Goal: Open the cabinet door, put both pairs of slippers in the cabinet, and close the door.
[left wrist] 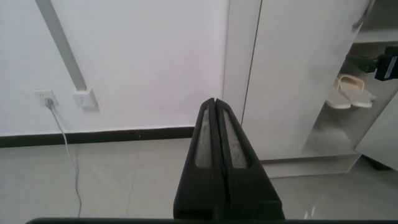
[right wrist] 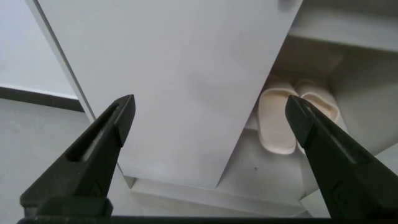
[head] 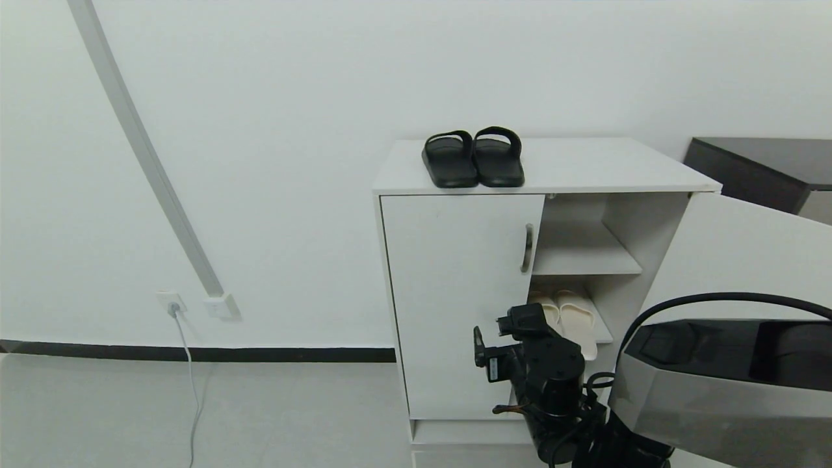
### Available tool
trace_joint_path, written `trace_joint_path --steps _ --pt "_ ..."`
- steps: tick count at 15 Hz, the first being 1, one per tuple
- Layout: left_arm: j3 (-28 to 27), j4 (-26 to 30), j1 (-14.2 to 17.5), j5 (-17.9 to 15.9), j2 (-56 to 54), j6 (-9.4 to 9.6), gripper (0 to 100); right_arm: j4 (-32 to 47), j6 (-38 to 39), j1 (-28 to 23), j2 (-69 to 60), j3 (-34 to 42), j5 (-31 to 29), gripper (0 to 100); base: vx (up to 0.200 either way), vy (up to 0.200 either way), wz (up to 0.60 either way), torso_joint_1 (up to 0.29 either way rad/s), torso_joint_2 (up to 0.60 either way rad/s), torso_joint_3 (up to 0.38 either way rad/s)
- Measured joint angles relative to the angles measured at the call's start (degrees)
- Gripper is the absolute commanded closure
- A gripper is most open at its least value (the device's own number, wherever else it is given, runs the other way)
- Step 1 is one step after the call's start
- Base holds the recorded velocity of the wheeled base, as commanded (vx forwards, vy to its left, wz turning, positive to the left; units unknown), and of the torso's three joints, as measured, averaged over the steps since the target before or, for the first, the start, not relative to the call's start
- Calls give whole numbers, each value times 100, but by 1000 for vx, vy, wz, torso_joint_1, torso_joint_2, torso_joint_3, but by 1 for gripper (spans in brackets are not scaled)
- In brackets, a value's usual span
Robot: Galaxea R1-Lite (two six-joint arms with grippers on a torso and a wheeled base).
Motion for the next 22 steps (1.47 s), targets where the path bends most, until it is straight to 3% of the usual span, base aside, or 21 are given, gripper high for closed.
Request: trace_joint_path --steps 17,22 --pt "-2 0 2 6 0 0 100 -40 -2 5 0 24 0 0 0 0 0 221 -543 -321" --pt "-2 0 -4 5 0 6 100 -322 -84 -2 99 15 195 0 0 0 0 69 -155 -84"
